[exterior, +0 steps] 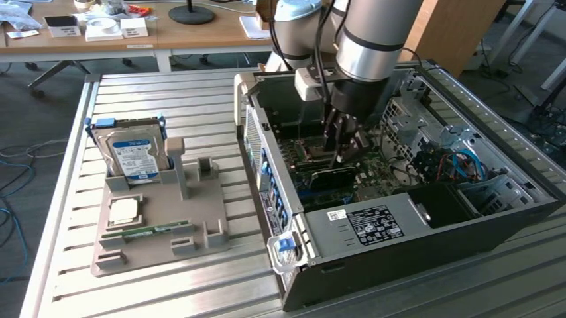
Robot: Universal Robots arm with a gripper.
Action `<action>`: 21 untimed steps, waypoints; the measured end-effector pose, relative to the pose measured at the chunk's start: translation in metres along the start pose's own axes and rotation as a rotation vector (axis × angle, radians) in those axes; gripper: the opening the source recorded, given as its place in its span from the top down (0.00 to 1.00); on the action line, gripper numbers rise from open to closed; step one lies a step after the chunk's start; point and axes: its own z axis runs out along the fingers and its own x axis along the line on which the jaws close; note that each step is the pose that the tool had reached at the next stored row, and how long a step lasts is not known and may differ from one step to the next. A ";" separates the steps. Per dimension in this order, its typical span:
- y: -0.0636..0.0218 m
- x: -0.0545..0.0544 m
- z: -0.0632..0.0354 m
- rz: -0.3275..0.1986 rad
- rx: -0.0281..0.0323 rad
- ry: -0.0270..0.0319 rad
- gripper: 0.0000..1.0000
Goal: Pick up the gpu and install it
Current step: 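Insert the gpu into the slot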
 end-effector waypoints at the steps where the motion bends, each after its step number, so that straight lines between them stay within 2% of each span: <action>1: -0.0013 0.000 0.0000 0.000 0.0000 0.0000 0.54; 16: -0.0032 0.000 0.0000 0.000 0.0000 0.0000 0.54; 17: -0.0032 0.000 0.0000 0.000 0.0000 0.0000 0.56; 19: -0.0032 0.000 0.0000 0.000 0.0000 0.0000 0.68; 20: -0.0032 0.000 0.0001 0.000 0.0000 0.0000 0.68; 21: -0.0032 0.000 0.0000 0.000 0.0000 0.0000 0.74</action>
